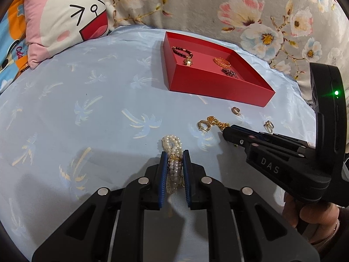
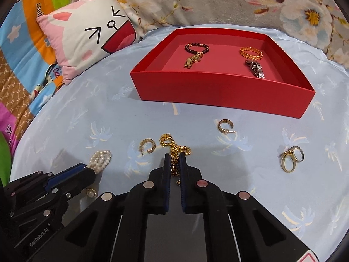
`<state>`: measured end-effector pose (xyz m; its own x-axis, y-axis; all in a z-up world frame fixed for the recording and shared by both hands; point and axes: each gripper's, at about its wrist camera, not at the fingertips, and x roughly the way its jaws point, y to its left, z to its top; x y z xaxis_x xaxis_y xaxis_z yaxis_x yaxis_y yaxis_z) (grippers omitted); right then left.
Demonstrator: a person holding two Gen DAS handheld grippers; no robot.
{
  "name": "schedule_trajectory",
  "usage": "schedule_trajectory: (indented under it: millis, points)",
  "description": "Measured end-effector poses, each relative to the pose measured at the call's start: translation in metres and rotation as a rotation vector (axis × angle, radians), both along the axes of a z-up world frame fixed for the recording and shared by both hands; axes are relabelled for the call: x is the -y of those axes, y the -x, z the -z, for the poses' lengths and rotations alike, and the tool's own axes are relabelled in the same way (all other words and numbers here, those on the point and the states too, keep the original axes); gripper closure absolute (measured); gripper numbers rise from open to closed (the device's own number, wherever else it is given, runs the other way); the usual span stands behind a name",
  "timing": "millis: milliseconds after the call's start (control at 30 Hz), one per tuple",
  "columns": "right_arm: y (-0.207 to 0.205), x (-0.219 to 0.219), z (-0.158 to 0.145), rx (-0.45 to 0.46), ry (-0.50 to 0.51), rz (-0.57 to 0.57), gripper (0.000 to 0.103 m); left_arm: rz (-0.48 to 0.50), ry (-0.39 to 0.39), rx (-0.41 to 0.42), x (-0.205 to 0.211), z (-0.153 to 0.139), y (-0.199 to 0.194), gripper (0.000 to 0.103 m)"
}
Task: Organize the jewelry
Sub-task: 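Grasp the gold chain bracelet with the right tool, then carry the pearl bracelet and gold chain over the red box with both tools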
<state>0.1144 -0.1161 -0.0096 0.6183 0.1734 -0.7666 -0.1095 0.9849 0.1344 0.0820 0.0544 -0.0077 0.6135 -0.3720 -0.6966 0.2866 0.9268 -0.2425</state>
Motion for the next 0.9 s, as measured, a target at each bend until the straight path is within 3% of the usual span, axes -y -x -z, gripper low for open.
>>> schedule_trajectory:
  millis: [267,667,733,900]
  points:
    - [0.014,0.026,-0.012,0.014,-0.059,0.059,0.101,0.004,0.004,0.001,0.0,0.0,0.0,0.09]
    - [0.041,0.072,-0.07,0.13,-0.091,0.141,0.101,-0.007,0.022,-0.015,-0.003,-0.002,0.0,0.09]
    - [0.043,0.079,-0.082,0.148,-0.09,0.146,0.101,-0.005,0.049,-0.02,-0.005,-0.008,-0.001,0.09]
    - [0.037,0.094,-0.117,0.218,-0.077,0.15,0.101,0.03,0.062,0.057,0.003,-0.046,-0.01,0.09]
